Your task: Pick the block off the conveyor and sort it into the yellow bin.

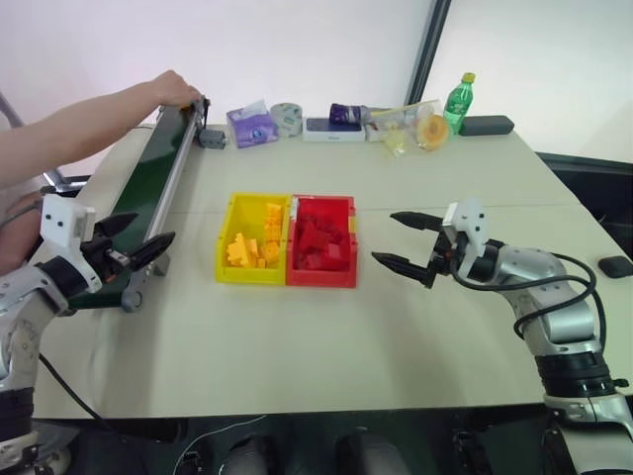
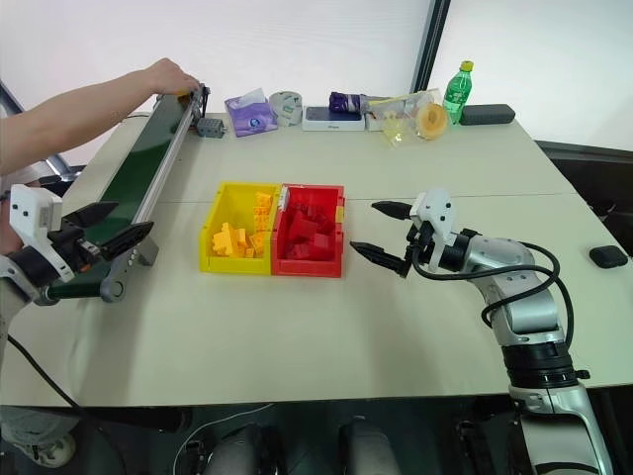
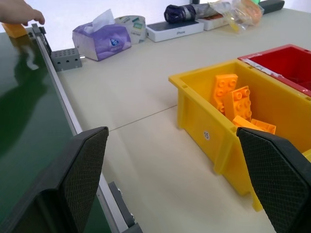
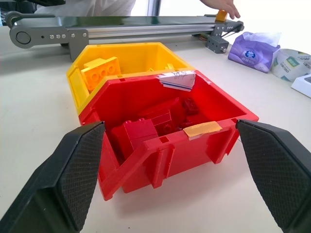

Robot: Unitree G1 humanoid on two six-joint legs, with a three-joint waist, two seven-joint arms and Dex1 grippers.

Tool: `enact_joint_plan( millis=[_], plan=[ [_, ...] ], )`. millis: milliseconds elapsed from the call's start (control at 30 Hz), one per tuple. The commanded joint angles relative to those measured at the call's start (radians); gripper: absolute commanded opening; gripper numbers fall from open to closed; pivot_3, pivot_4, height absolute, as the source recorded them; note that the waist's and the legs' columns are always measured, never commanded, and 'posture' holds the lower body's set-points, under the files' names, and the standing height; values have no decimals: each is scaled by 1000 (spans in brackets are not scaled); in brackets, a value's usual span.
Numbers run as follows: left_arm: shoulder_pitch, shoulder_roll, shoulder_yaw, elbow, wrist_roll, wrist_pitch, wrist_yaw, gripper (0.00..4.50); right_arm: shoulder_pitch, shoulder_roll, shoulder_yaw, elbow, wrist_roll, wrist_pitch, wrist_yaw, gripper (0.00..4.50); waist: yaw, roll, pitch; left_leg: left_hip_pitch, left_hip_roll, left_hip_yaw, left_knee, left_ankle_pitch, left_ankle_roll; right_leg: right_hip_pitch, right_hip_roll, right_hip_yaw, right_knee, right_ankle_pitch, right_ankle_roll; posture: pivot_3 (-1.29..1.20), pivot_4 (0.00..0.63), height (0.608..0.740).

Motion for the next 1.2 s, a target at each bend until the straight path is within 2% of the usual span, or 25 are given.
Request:
enact_joint_plan(
  millis=[33,1033,1200],
  plan=[
    [3,12,16,-40,1,-22,-7,4469,-14,-8,-18,-33,11,-10,3,4500,0,0,0,0,0,0,0,0,0,0,0,0,0,0,0,0,150,740],
    [49,-10,49,-98,-23,-30,30,4469,-33,1,-6,-21,12,-3,12,4500,0,0,0,0,0,0,0,0,0,0,0,0,0,0,0,0,150,740],
    [26,-15,46,-35,76,-55,162,4469,-56,21,10,-30,13,5,12,4500,-1,0,0,0,0,0,0,0,0,0,0,0,0,0,0,0,150,740]
  ],
)
